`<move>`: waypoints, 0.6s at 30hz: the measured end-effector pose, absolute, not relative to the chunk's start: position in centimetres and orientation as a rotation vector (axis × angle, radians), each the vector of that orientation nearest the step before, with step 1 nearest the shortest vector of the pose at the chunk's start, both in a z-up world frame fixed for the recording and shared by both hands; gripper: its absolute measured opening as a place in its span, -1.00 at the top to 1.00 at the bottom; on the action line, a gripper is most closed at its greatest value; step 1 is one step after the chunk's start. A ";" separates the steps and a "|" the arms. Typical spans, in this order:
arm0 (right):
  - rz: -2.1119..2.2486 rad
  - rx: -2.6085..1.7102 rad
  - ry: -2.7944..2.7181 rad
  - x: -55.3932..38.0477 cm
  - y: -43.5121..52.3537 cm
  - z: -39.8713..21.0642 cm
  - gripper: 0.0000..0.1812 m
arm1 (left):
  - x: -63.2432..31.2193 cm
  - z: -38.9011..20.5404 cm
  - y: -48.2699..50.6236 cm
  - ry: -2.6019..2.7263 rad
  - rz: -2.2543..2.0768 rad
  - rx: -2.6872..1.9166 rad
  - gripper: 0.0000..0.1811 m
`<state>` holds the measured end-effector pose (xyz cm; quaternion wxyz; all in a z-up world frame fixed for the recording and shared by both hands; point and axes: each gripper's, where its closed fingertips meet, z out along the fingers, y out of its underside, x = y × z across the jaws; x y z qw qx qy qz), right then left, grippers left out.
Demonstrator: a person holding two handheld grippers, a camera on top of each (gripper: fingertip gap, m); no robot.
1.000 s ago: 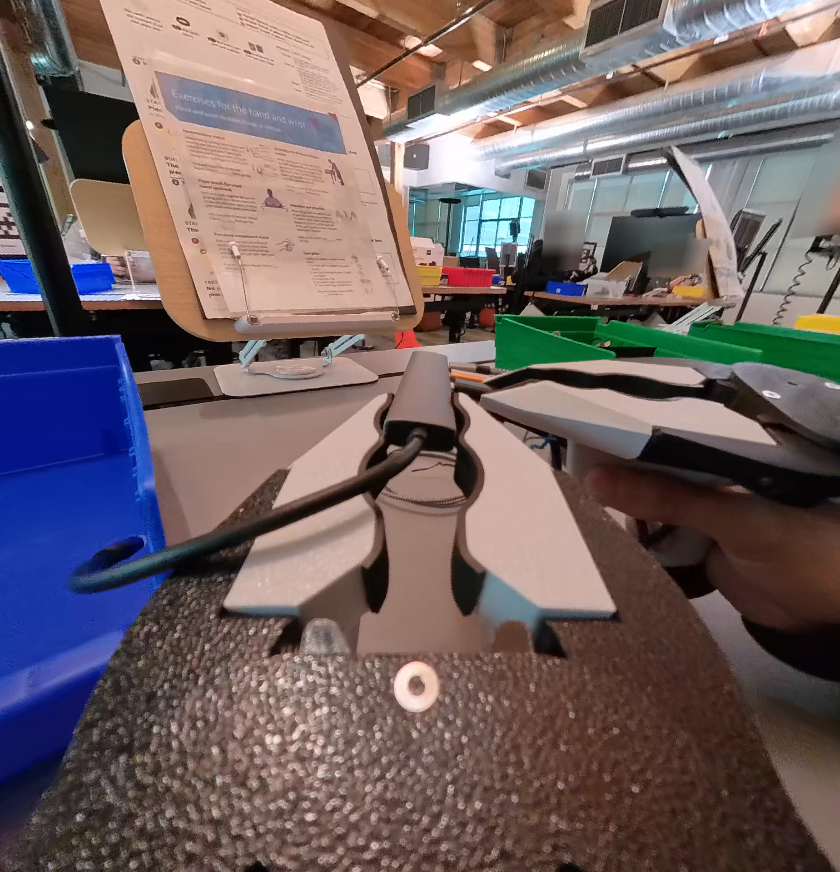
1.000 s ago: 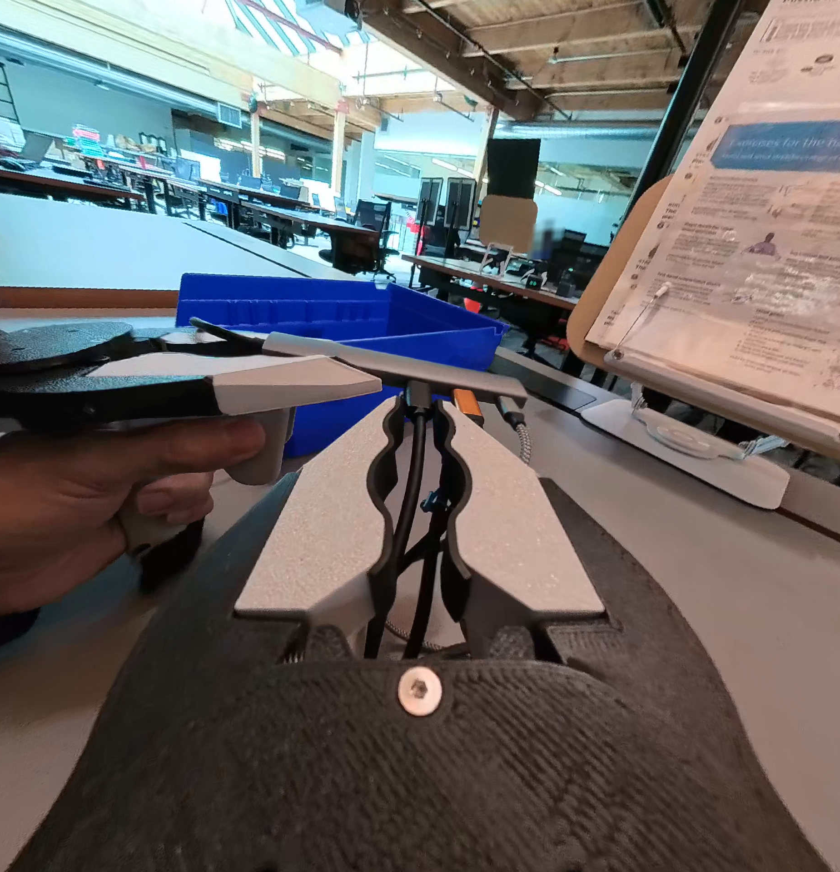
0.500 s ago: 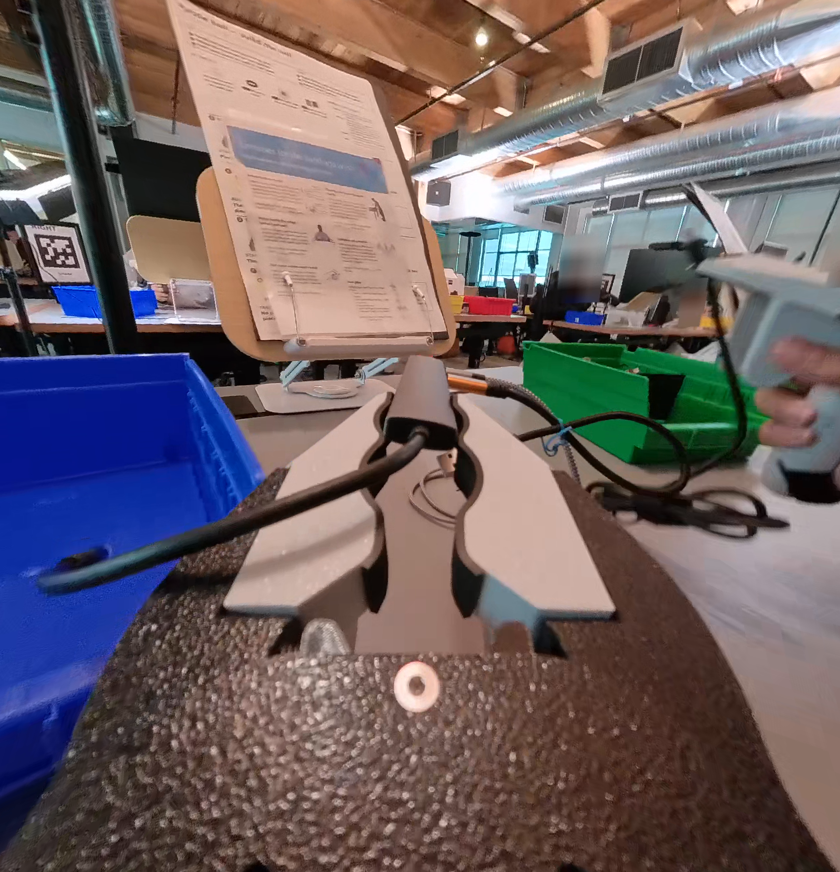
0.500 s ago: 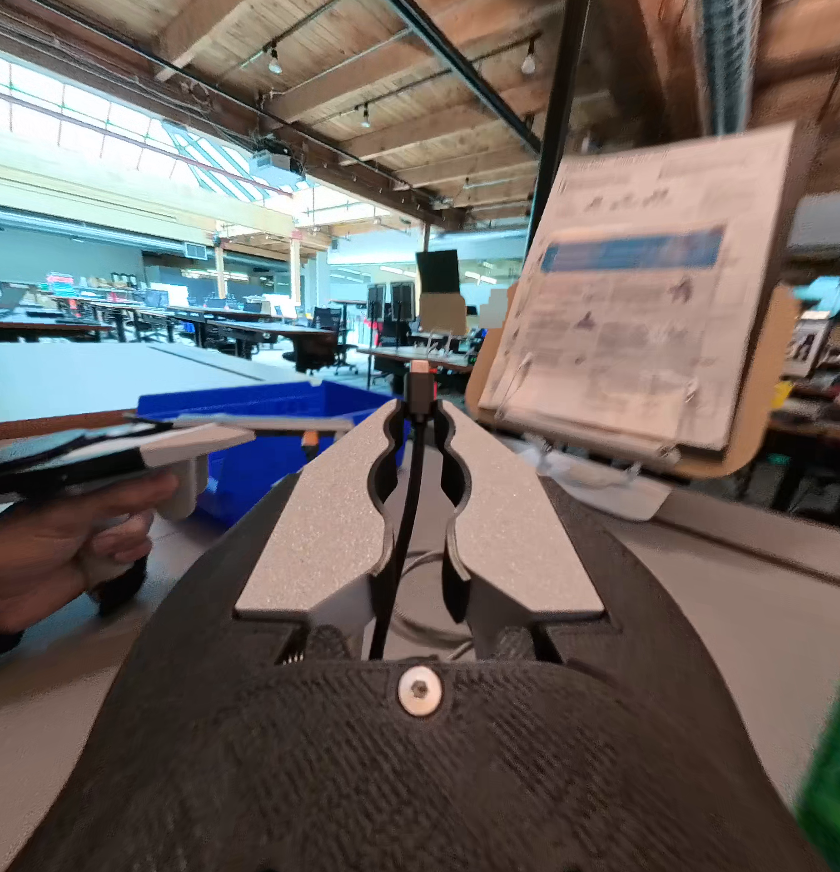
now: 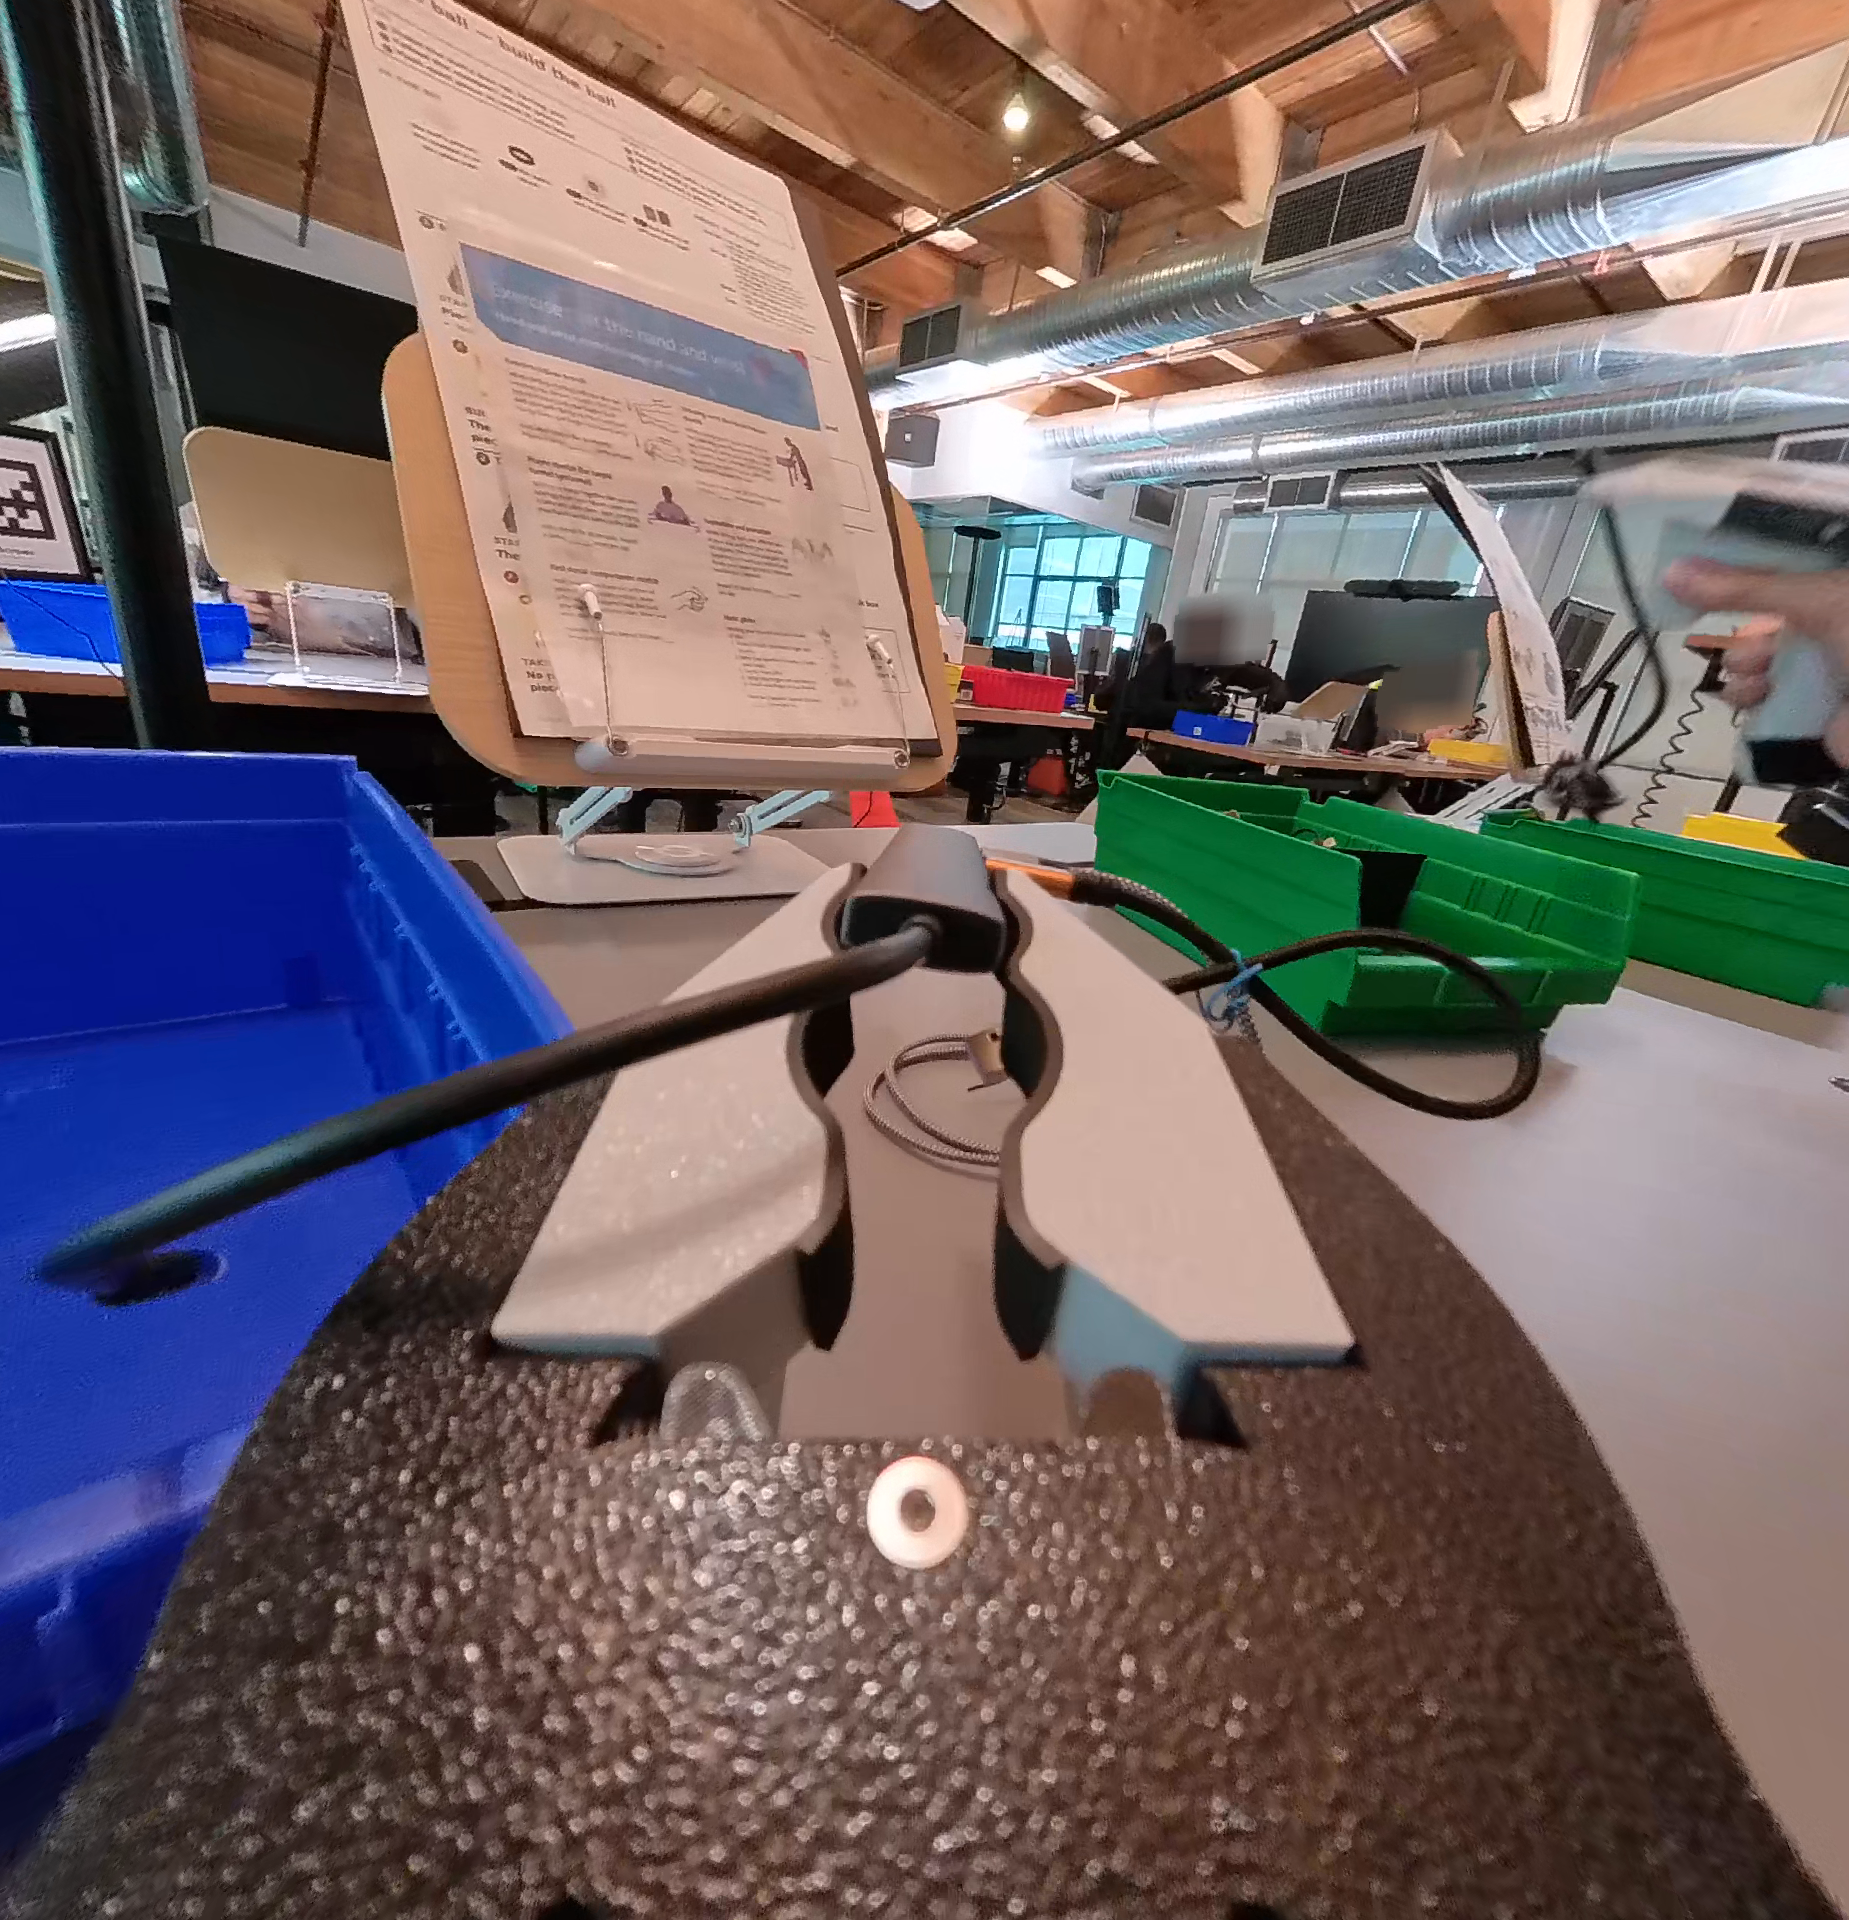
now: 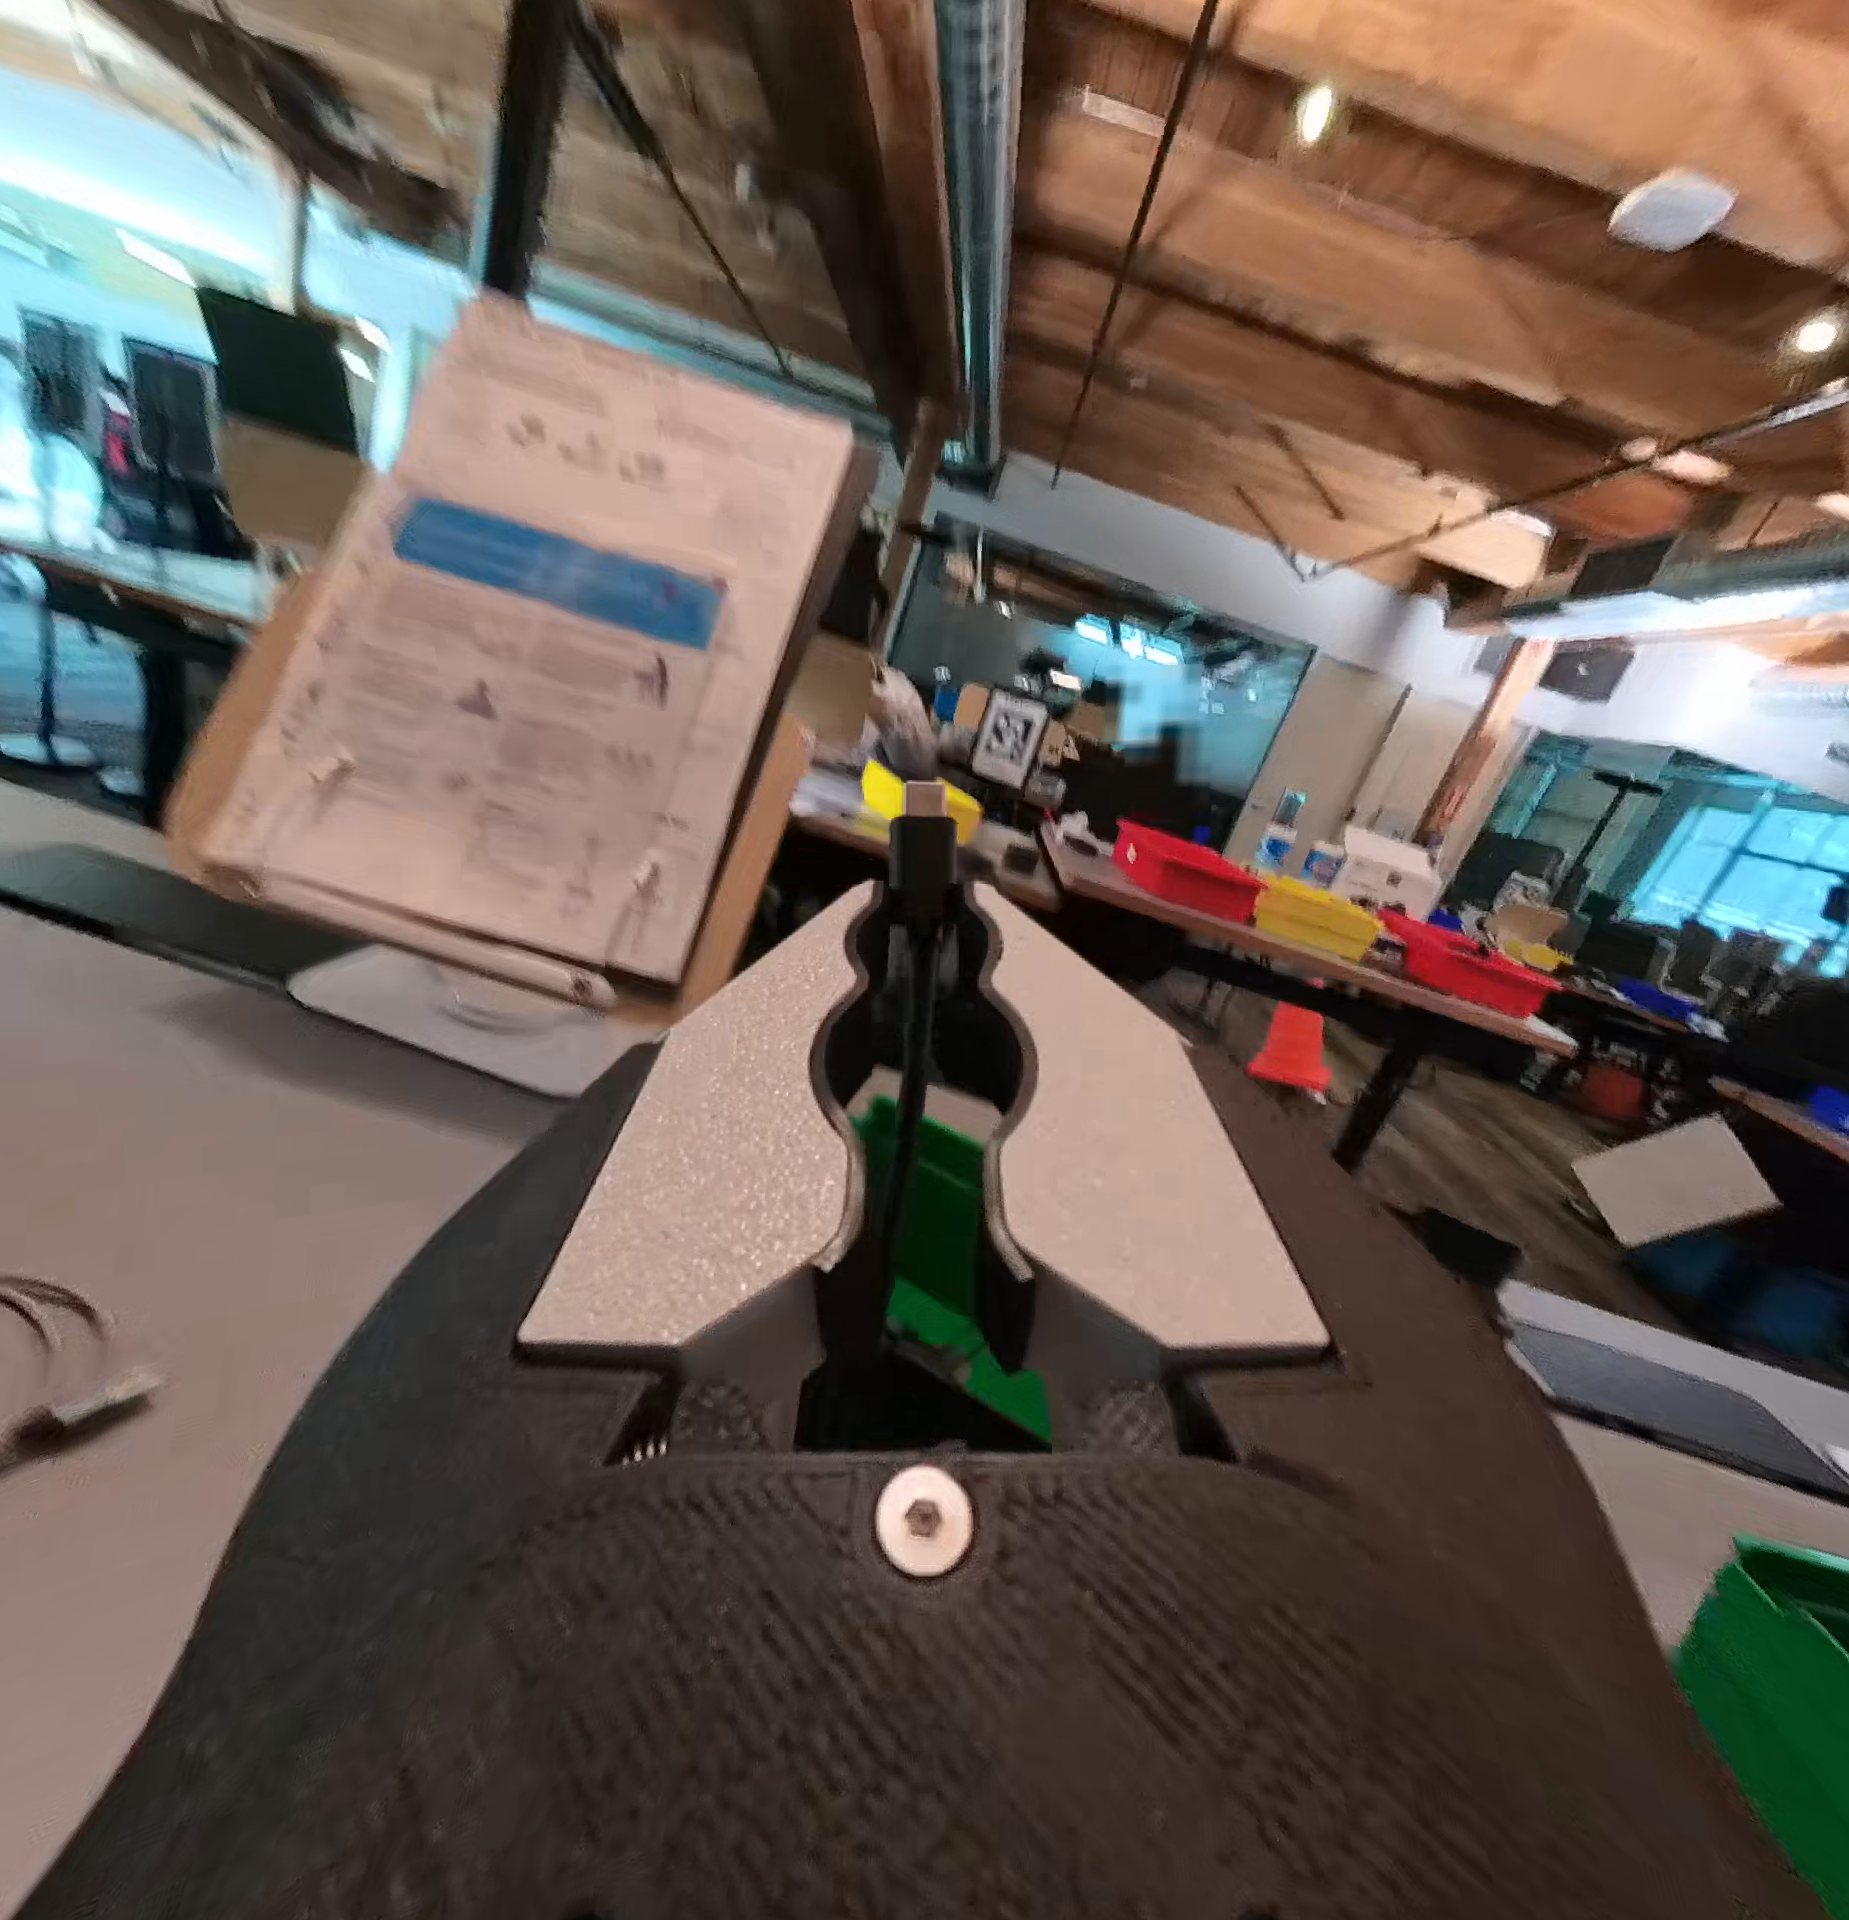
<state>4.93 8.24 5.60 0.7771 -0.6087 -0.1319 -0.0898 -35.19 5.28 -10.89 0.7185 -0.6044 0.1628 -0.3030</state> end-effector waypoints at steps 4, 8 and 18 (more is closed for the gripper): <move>-0.442 -1.442 -0.326 7.6 11.3 0.3 0.87 | -35.3 -10.8 5.3 0.352 -0.693 -1.334 0.77; -0.452 -1.600 -0.419 7.4 14.3 -6.1 0.87 | -35.2 -10.9 5.3 0.356 -0.698 -1.337 0.77; 0.106 -2.014 -0.588 -0.1 12.9 -15.0 0.67 | -35.2 -10.9 5.3 0.361 -0.714 -1.338 0.77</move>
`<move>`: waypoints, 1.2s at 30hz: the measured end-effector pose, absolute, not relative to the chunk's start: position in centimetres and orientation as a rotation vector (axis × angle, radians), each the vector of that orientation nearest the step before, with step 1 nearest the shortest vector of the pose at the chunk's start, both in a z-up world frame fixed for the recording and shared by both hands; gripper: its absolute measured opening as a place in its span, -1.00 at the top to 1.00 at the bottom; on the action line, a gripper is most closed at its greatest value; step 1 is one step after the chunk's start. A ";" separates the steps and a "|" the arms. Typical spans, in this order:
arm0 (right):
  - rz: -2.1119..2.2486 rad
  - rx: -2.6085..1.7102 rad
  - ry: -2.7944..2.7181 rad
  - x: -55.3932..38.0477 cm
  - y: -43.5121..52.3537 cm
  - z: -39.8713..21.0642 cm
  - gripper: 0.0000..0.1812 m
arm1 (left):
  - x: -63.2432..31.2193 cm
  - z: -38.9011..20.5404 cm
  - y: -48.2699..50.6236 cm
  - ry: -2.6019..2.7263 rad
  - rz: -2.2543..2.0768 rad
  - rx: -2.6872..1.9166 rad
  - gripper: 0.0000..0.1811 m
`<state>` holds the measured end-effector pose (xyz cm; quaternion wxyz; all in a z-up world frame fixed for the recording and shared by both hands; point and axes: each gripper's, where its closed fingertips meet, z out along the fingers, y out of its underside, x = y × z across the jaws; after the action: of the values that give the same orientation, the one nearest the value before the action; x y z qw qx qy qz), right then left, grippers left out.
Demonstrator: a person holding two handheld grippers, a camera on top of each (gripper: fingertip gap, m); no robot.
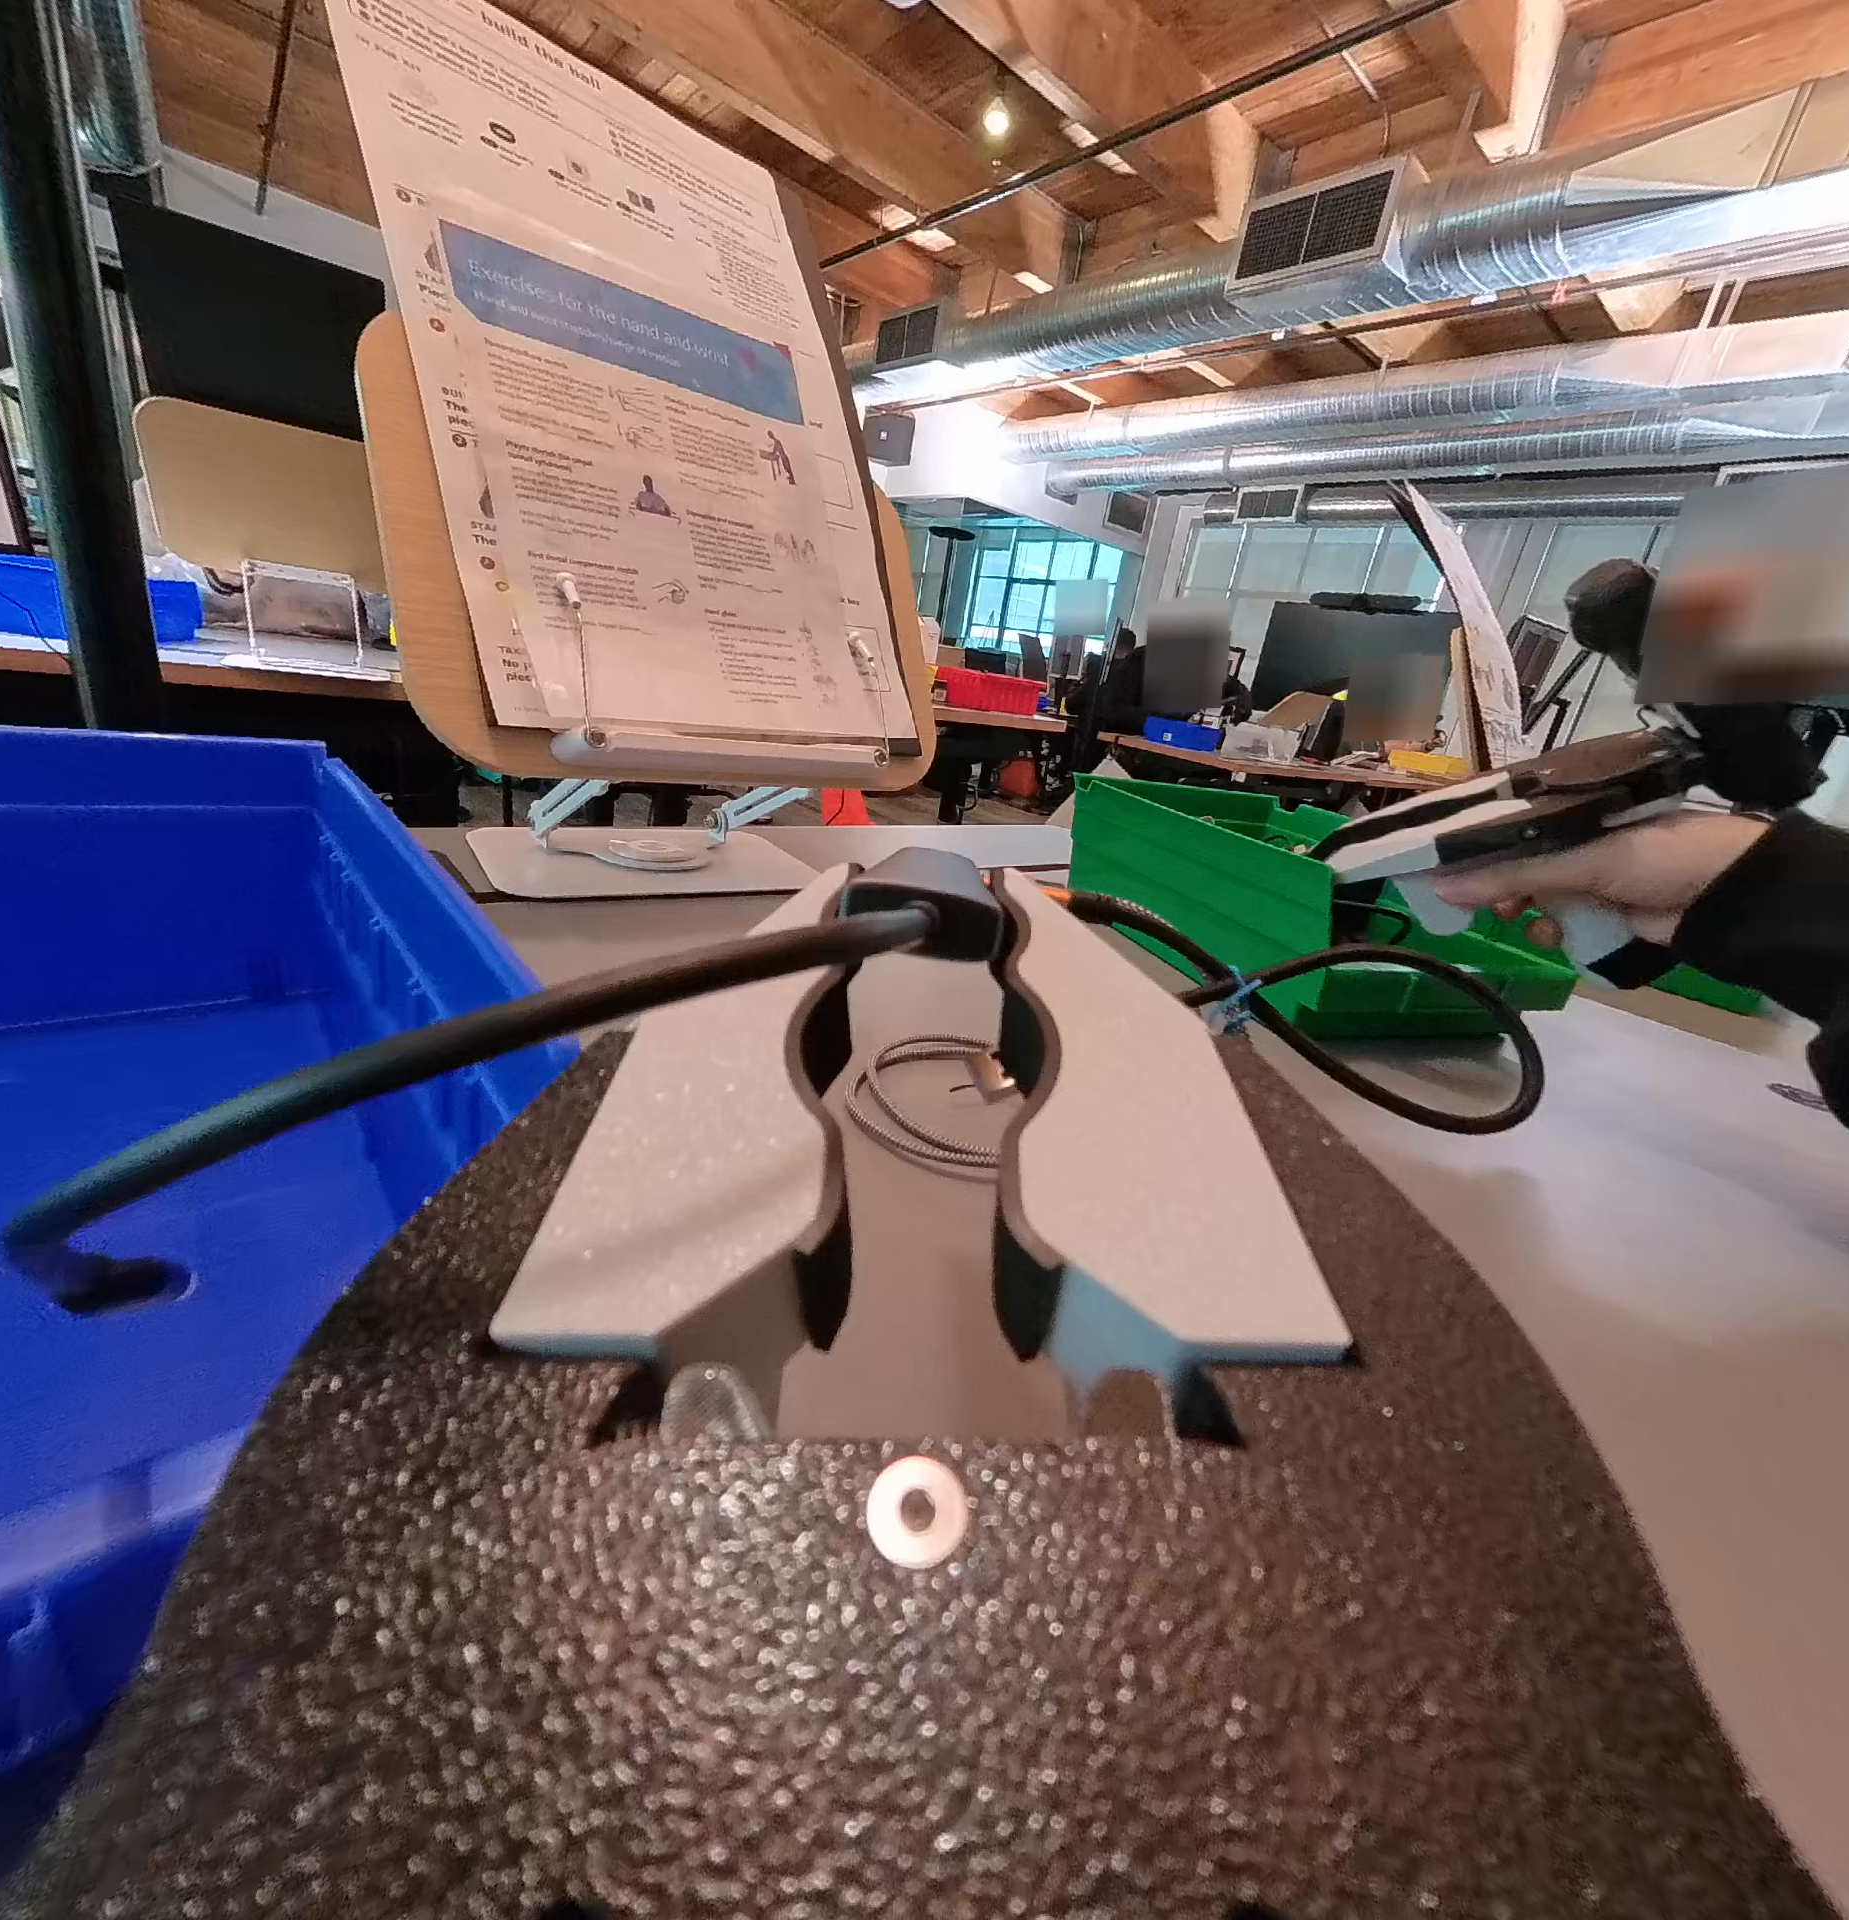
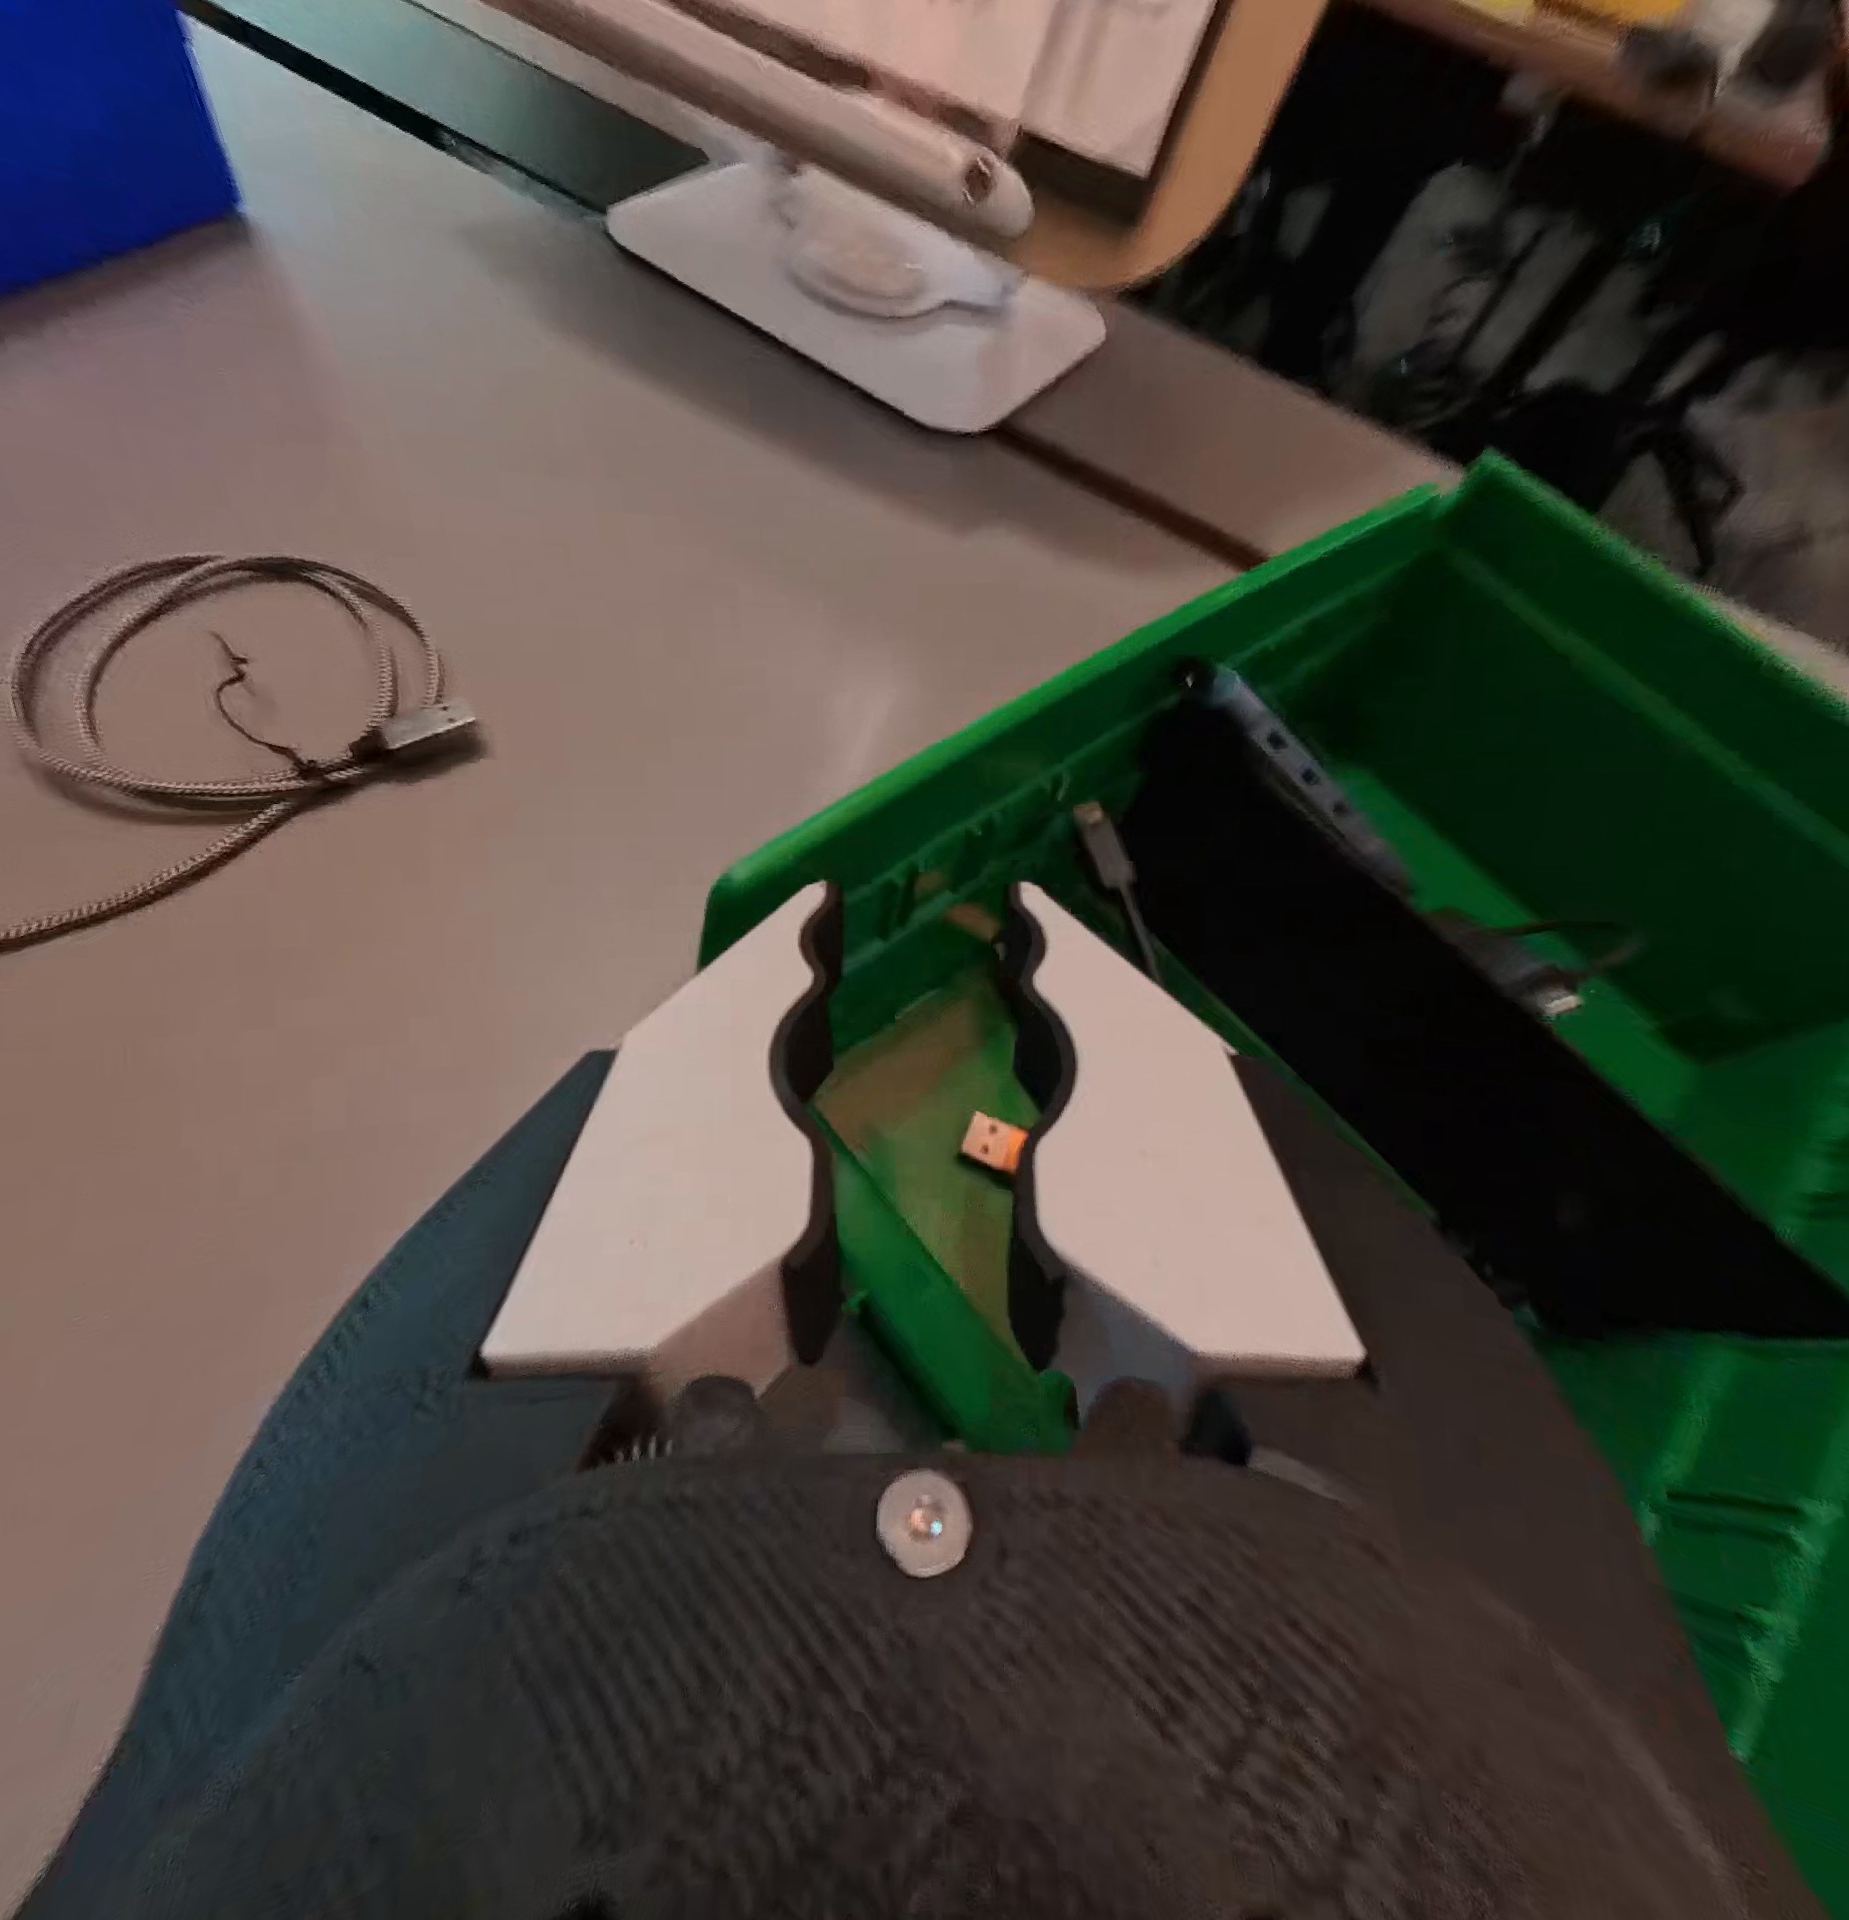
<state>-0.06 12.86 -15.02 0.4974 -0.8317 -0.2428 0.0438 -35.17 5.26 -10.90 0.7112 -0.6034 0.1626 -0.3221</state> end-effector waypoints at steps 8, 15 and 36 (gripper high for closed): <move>0.249 -1.717 -0.497 -6.4 8.6 -7.4 0.24 | -34.9 -10.8 5.1 0.382 -0.721 -1.326 0.77; 0.667 -1.462 -0.629 -23.2 4.1 -9.5 0.22 | -33.7 -10.8 4.3 0.470 -0.671 -1.301 0.77; 0.639 -1.415 -0.621 -29.1 3.8 -12.5 0.88 | -32.1 -11.2 3.6 0.598 -0.549 -1.266 0.76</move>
<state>-29.10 3.76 -12.51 0.6703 -0.6279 -0.2756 0.2837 -32.09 3.61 -11.17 0.7304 -0.5751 0.2714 -0.2492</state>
